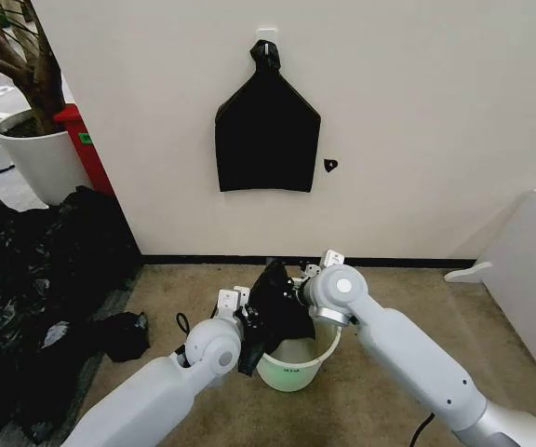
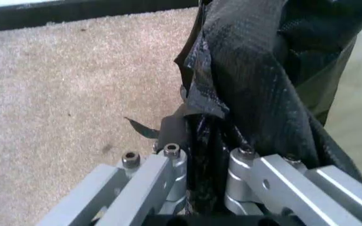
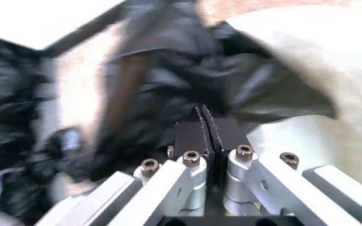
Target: Place the garbage bag over the trash bin.
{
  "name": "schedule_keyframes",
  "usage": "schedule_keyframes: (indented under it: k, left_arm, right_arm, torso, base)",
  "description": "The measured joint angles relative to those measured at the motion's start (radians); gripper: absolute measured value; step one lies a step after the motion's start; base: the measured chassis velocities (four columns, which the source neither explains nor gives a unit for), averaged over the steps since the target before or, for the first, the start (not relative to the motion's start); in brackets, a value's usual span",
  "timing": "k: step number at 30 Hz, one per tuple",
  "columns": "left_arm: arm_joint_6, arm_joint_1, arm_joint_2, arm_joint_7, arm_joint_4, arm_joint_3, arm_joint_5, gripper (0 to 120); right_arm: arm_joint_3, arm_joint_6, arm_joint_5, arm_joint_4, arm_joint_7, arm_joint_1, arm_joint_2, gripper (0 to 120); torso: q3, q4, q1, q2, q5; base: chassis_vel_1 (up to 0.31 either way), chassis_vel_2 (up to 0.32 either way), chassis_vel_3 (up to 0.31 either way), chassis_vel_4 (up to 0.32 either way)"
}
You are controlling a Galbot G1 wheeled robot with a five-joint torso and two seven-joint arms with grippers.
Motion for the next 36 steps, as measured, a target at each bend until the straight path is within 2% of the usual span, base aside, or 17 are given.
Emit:
schedule_keyframes:
  k: [5,9,13,19,22,36]
  left_arm:
    - [-0.004,0.003,0.004,0.014,0.001,0.008,0.034,6]
    - [-0.006,0.004,0.009,0.024,0.002,0.013,0.054,6]
    - [-0.006,0.004,0.008,0.027,0.004,0.014,0.059,6]
    - [-0.007,0.006,0.005,0.03,0.006,0.014,0.063,6]
    - [-0.007,0.006,0.005,0.03,0.005,0.014,0.063,6]
    - [-0.009,0.011,0.007,0.032,0.004,0.01,0.07,6]
  right_arm:
    - [0.005,0.011,0.039,0.03,-0.018,0.004,0.022,0]
    - [-0.008,0.01,0.023,-0.022,-0.039,0.016,0.074,16]
    - [-0.016,0.01,0.009,-0.061,-0.036,0.023,0.098,26]
    - [-0.028,0.016,-0.022,-0.128,-0.032,0.043,0.143,54]
    - [-0.029,0.016,-0.032,-0.145,-0.031,0.047,0.15,56]
    - [-0.049,0.016,-0.047,-0.148,-0.021,0.046,0.147,8]
  torso:
    - [0.0,0.0,0.0,0.0,-0.0001]
    - [0.0,0.0001,0.0,0.0,-0.0001]
    - [0.0,0.0001,0.0,0.0,-0.0002]
    - [0.0,0.0001,0.0,0.0,-0.0002]
    - [0.0,0.0001,0.0,0.0,-0.0002]
    - [0.0,-0.0001,0.0,0.0,-0.0002]
  base:
    - [0.0,0.0,0.0,0.0]
    - [0.0,0.0,0.0,0.0]
    - [0.0,0.0,0.0,0.0]
    - [0.0,0.0,0.0,0.0]
    - [0.0,0.0,0.0,0.0]
    - [0.0,0.0,0.0,0.0]
